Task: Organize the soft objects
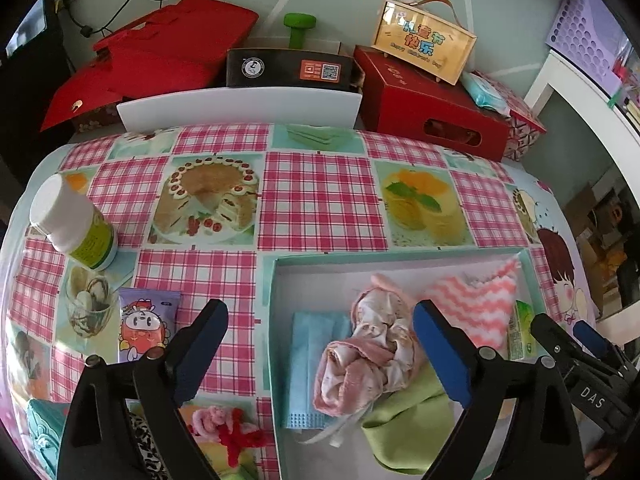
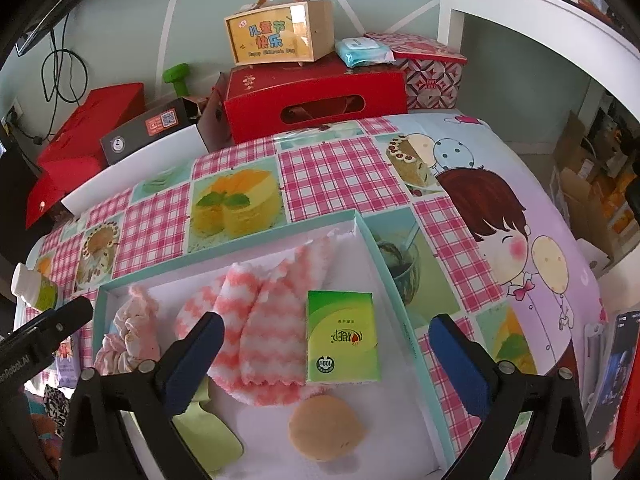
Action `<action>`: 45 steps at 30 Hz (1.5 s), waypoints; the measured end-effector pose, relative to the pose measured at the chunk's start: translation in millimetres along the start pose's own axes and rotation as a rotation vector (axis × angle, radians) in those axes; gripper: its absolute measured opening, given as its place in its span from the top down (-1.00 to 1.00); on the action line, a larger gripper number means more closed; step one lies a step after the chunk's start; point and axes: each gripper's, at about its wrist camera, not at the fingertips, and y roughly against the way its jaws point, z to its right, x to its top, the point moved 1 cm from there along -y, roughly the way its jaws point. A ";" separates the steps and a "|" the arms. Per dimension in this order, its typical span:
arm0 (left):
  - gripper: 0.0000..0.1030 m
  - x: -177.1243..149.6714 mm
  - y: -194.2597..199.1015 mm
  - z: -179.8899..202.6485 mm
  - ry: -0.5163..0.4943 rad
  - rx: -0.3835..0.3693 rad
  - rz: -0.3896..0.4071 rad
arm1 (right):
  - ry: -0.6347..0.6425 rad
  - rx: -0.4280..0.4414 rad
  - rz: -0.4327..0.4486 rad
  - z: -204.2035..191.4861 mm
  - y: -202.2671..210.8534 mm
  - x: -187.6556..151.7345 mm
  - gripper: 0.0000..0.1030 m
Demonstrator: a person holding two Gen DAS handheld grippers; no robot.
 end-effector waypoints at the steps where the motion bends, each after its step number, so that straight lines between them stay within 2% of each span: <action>1: -0.82 0.1 0.2 -0.4 0.002 -0.003 0.000 | 0.002 0.000 -0.001 0.1 -0.7 0.6 -1.00; 12: -0.82 0.6 3.3 1.4 -0.030 0.011 -0.017 | 0.018 -0.004 -0.002 -2.5 0.0 -0.2 -1.00; 17: -0.82 6.6 20.5 -5.9 -0.006 -0.032 0.018 | 0.005 0.024 0.040 -3.2 14.2 4.0 -1.00; 29: -0.82 15.2 50.9 -43.3 0.055 0.003 0.084 | 0.079 0.042 0.071 -31.4 32.2 5.7 -1.00; 35: -0.82 14.1 69.0 -84.0 0.149 0.052 0.127 | 0.107 0.075 0.078 -48.8 35.3 3.6 -1.00; 45: -0.82 -0.4 89.3 -169.9 0.355 0.191 0.144 | 0.204 0.146 0.068 -99.7 34.8 -7.0 -1.00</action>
